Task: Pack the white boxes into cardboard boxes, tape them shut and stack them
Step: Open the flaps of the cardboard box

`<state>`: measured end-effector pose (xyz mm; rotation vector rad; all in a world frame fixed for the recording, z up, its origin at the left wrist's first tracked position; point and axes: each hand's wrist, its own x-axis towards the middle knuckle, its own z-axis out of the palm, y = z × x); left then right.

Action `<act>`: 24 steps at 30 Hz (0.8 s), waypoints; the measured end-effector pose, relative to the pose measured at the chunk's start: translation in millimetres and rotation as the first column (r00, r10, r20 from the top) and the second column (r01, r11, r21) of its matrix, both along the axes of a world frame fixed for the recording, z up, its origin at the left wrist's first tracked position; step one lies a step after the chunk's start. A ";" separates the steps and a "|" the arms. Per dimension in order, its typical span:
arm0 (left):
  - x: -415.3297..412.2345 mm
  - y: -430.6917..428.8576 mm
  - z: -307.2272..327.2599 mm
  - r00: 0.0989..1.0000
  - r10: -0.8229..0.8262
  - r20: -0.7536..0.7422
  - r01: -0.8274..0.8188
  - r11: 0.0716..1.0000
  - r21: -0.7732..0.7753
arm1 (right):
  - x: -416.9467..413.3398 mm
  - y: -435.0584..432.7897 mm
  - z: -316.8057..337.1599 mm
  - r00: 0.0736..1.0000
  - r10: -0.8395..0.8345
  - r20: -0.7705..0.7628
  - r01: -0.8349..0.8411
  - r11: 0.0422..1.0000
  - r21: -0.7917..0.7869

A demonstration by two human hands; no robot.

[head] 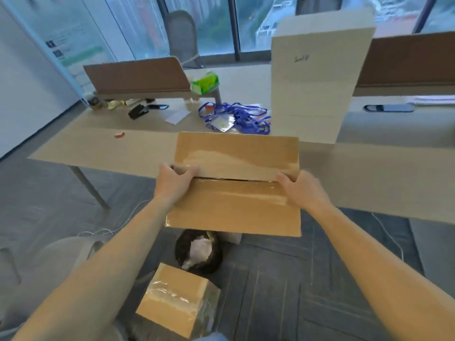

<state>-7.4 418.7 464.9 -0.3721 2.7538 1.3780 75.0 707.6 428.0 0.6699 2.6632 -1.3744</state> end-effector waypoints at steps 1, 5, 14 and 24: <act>-3.0 18.2 5.3 0.999 -0.033 -0.016 0.032 0.999 -0.007 | 3.8 19.1 7.4 0.999 -0.046 -0.015 0.045 0.999 -0.015; -17.9 94.3 11.3 0.984 -0.173 -0.049 0.174 0.985 0.013 | 23.1 92.0 31.2 0.979 -0.196 -0.059 0.194 0.981 -0.027; -57.3 275.0 -3.6 0.912 -0.408 -0.033 0.408 0.901 0.150 | 37.1 221.8 62.8 0.906 -0.423 0.023 0.416 0.898 0.140; -87.0 409.0 -2.5 0.810 -0.587 0.005 0.563 0.779 0.275 | 26.2 323.4 82.8 0.829 -0.555 0.067 0.510 0.800 0.316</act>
